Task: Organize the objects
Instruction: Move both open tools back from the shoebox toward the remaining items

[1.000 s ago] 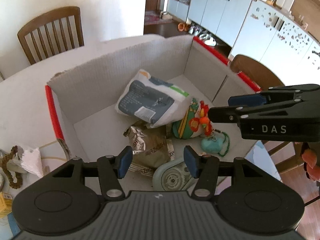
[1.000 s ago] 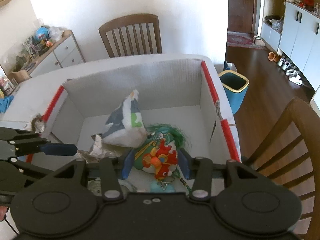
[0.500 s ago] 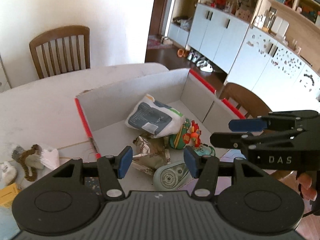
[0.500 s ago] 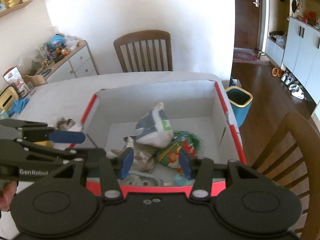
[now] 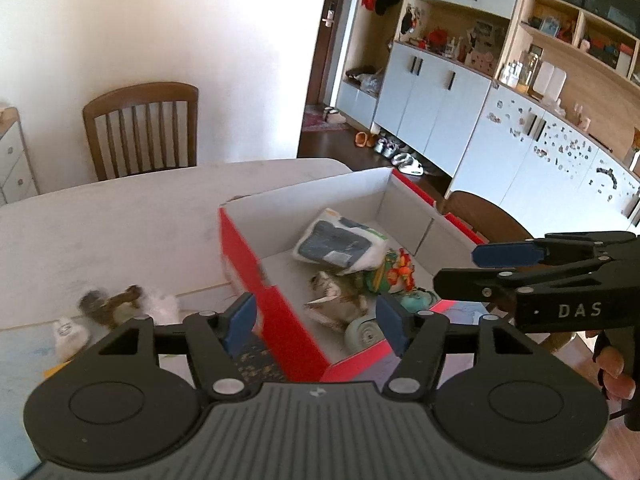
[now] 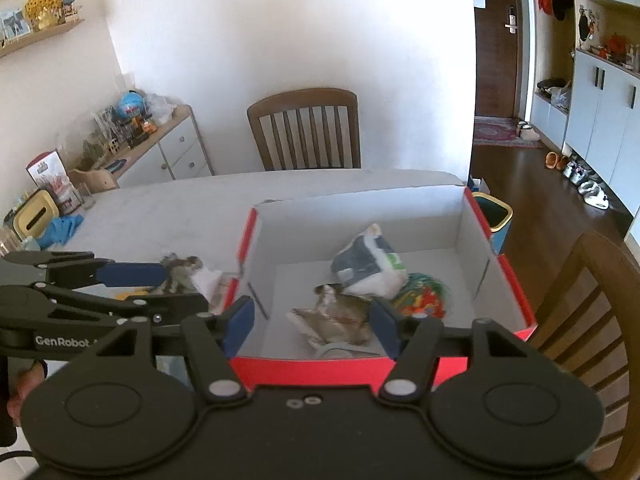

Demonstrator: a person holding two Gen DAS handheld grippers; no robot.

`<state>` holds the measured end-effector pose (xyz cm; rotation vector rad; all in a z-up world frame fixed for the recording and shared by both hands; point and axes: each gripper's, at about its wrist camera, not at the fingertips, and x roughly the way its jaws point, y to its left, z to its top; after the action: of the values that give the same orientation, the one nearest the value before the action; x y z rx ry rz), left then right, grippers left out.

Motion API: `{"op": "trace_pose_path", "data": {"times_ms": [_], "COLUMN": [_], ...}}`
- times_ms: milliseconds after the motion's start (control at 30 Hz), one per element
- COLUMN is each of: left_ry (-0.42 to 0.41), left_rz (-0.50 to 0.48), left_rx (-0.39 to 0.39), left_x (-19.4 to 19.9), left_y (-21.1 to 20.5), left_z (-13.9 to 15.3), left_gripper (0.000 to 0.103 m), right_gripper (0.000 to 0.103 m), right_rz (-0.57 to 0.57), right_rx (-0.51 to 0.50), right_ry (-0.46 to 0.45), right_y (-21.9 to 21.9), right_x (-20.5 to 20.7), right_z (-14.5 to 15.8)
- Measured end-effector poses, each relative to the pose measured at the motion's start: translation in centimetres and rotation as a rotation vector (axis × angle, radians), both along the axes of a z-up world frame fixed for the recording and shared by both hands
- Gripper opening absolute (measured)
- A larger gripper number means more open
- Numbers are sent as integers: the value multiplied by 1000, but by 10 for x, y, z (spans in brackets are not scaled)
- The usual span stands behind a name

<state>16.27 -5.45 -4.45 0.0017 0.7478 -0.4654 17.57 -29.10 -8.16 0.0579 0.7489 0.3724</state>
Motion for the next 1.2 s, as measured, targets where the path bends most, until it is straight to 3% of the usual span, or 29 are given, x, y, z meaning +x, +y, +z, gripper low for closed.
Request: {"op": "trace_pose_path", "data": {"times_ms": [67,267,433,533,667,767,1200], "left_ry": [-4,-19,-22,-7,-9,-15,16], "left_rz": [11,54,79,89,93,84,102], "left_rx": [-7,1,-19,-25,-36,-31,-51], "left_x": [-4,-14,-18,-18,-17,-15,16], "left_y": [16,58,93,112,138,152,206], "left_z": [1,1,-2,-7,-13,-19,-64], "left_gripper": [70,83,84,91,92,103,103], "right_gripper": [75,85,92,96,97,97,97], "right_rz": [-6,-2,6,11,20,18,9], "right_rx": [-4,-9,-3,-2,-7,-11,-30], "right_ry": [-14,-21,-13,-10,0,18,83], "right_y": [12,47,76,92,113,128,188], "right_x": [-7,-20,-27,-29,-30,-27,21], "right_z": [1,2,-1,-3,-7,-12,-48]}}
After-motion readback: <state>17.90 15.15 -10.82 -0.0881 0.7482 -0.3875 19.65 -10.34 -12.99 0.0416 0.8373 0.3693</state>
